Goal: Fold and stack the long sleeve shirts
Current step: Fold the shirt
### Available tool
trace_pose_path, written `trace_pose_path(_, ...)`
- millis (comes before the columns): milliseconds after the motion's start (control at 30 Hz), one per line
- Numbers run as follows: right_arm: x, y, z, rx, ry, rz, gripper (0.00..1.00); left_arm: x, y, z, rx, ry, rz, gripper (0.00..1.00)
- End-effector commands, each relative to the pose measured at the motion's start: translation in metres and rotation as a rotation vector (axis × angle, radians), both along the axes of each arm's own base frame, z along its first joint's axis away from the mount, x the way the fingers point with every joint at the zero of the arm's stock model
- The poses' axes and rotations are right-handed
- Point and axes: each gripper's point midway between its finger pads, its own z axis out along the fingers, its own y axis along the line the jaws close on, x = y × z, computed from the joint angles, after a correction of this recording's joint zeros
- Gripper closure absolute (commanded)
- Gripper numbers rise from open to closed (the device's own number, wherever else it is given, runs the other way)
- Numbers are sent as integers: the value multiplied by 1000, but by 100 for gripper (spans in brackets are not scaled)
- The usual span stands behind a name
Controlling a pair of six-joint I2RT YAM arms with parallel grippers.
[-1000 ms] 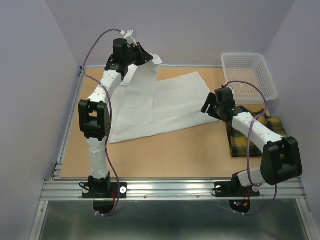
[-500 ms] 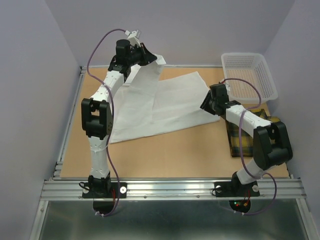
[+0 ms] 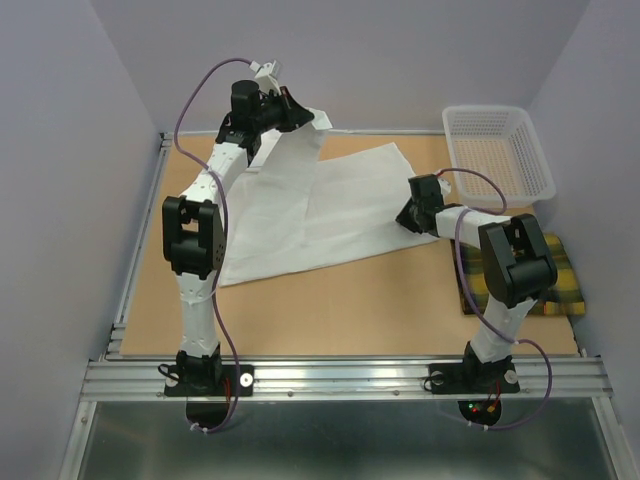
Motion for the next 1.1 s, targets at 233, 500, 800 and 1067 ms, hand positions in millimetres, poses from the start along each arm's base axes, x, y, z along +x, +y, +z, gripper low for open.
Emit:
trace_pose_path(233, 30, -3, 49, 26, -171, -44, 61, -28, 1, 47, -36, -99, -29, 100)
trace_pose_path(500, 12, -1, 116, -4, -309, 90, 34, -58, 0, 65, -196, 14, 38, 100)
trace_pose_path(800, -33, -8, 160, -8, -391, 144, 14, -118, -59, 49, -362, 121, 46, 100)
trace_pose_path(1067, -76, -27, 197, -23, -488, 120, 11, -157, -123, 39, -511, 148, 72, 100)
